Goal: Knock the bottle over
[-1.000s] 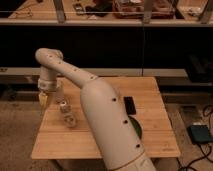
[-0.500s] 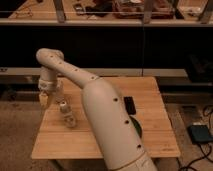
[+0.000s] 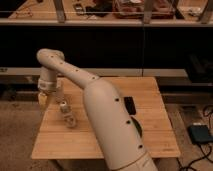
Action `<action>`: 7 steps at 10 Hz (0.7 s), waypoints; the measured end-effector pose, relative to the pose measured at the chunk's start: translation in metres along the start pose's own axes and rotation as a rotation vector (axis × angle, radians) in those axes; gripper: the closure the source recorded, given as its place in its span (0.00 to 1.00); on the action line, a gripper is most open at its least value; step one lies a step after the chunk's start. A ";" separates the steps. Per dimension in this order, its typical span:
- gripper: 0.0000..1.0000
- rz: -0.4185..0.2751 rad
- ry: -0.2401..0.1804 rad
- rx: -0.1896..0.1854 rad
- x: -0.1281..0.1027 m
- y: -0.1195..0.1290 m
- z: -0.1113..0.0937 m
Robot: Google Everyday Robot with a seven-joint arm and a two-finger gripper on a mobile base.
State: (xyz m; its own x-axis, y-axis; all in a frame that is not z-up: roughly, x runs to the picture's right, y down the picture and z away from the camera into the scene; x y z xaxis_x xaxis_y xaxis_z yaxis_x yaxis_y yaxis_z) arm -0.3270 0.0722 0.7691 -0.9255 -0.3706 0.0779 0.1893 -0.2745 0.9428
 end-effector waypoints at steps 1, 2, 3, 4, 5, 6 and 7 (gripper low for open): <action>0.94 0.003 0.060 0.022 0.002 -0.004 -0.001; 0.94 0.002 0.084 0.040 0.001 -0.007 -0.002; 0.94 -0.001 0.090 0.061 -0.003 -0.012 0.000; 0.94 -0.005 0.068 0.081 -0.013 -0.016 0.006; 0.94 -0.008 0.043 0.096 -0.020 -0.018 0.011; 0.94 -0.012 0.007 0.118 -0.030 -0.020 0.020; 0.94 -0.015 -0.026 0.139 -0.037 -0.023 0.028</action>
State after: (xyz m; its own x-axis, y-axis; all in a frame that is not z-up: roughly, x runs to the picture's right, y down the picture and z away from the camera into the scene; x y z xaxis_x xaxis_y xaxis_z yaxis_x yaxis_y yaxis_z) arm -0.3059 0.1171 0.7540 -0.9365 -0.3436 0.0702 0.1298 -0.1535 0.9796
